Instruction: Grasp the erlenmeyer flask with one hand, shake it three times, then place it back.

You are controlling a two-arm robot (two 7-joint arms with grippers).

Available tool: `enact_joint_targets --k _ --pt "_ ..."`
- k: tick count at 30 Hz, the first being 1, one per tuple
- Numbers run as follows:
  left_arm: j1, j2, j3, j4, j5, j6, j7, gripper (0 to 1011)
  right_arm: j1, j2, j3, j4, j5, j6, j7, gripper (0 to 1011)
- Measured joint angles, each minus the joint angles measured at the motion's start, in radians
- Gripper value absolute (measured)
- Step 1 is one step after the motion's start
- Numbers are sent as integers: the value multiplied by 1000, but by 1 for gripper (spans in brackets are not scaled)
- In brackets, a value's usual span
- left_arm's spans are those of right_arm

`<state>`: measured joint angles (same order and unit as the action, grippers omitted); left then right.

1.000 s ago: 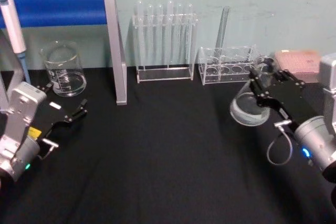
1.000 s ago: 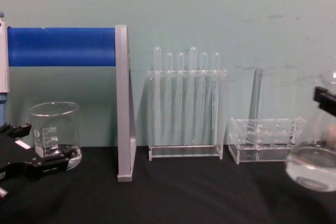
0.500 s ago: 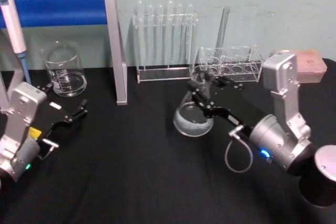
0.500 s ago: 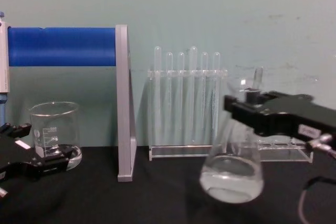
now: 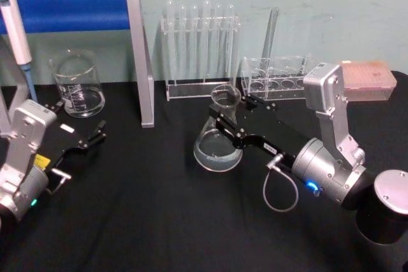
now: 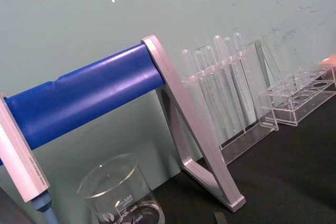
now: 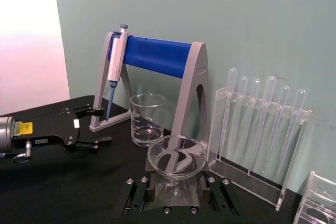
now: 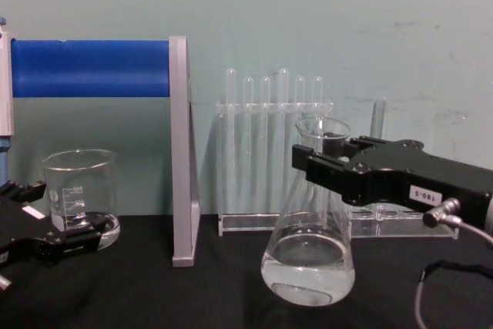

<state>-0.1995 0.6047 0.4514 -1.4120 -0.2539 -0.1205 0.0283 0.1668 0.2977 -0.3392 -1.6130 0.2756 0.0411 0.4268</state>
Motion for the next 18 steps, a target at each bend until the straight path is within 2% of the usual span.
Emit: enact_joint_targets --k 9,18 --pt "0 0 0 0 0 0 0 1001 7 27 -11 0 33 -1 12 456" --pt "0 0 0 0 0 0 0 1001 12 72 -31 10 93 -24 77 456"
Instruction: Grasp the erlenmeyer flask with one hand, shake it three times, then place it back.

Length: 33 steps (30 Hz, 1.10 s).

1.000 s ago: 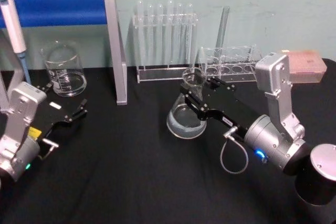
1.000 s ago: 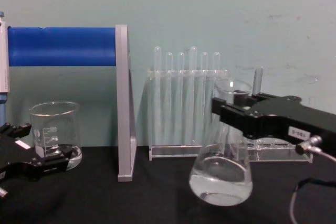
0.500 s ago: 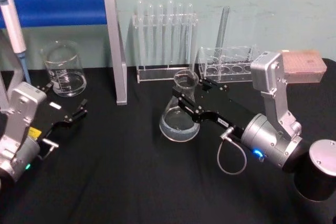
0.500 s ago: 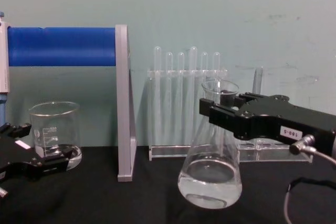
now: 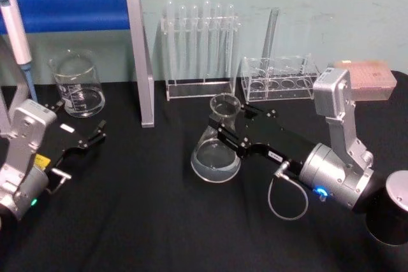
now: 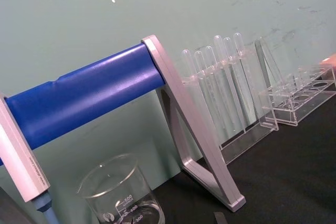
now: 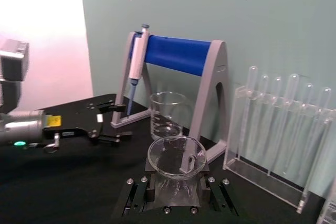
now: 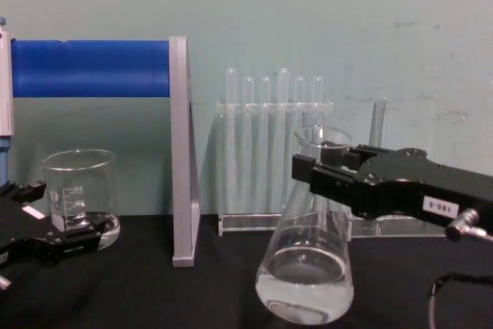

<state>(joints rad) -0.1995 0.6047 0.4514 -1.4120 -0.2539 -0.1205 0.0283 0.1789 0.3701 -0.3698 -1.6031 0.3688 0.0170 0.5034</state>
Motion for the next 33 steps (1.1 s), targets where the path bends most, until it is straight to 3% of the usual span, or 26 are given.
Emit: enact_joint_targets --k 20,33 --pt "0 0 0 0 0 0 0 1001 36 77 -59 75 71 -59 122 456" --pt "0 0 0 0 0 0 0 1001 71 91 -94 143 99 -93 159 456"
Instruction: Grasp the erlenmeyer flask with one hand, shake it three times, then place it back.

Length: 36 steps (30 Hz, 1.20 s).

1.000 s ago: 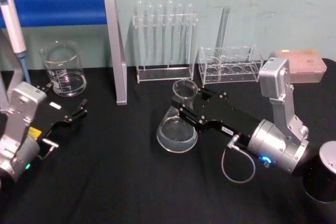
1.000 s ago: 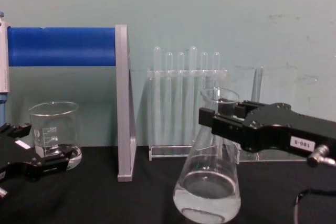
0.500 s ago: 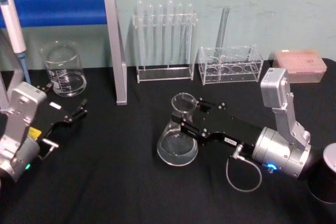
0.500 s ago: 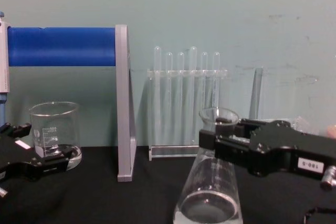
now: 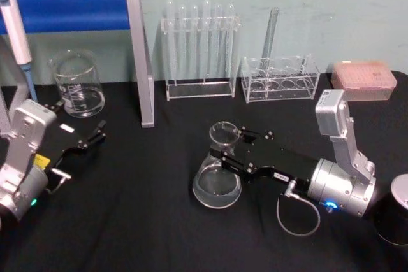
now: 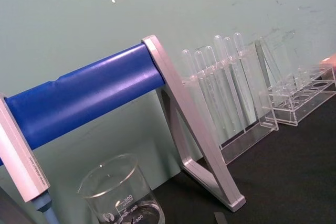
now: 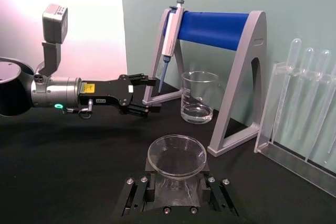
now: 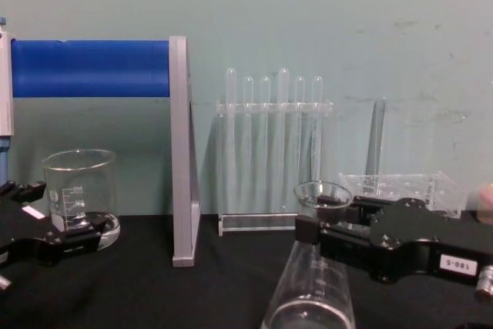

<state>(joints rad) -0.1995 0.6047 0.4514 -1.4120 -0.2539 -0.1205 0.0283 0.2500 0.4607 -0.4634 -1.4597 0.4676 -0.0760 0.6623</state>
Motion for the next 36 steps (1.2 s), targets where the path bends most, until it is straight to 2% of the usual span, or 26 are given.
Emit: enact_joint_targets --k 16,36 --pt "0 0 0 0 0 0 0 1001 38 4 -33 56 18 -14 4 457" --pt "0 0 0 0 0 0 0 1001 54 -4 -47 85 25 -24 4 456"
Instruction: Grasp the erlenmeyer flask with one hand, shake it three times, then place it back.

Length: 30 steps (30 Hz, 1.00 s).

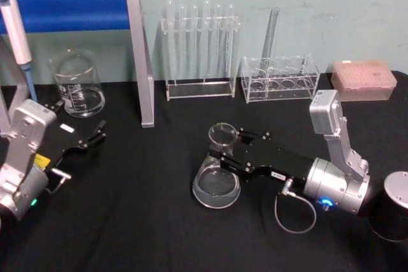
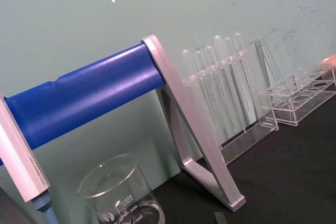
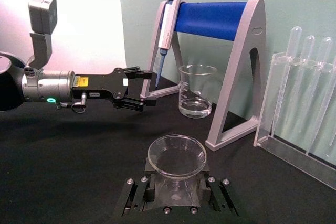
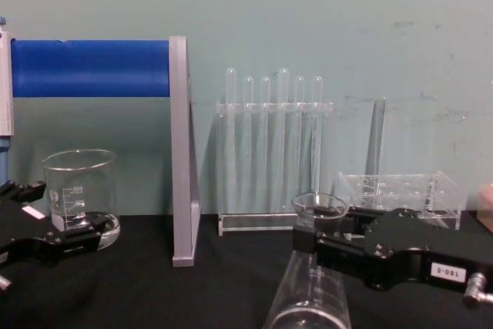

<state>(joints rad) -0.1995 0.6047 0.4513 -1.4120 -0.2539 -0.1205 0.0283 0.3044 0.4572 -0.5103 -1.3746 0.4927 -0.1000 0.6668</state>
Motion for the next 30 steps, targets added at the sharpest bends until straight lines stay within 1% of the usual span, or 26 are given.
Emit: enact_joint_targets --k 30 --pt "0 0 0 0 0 0 0 1001 -10 2 -2 0 3 9 -12 456"
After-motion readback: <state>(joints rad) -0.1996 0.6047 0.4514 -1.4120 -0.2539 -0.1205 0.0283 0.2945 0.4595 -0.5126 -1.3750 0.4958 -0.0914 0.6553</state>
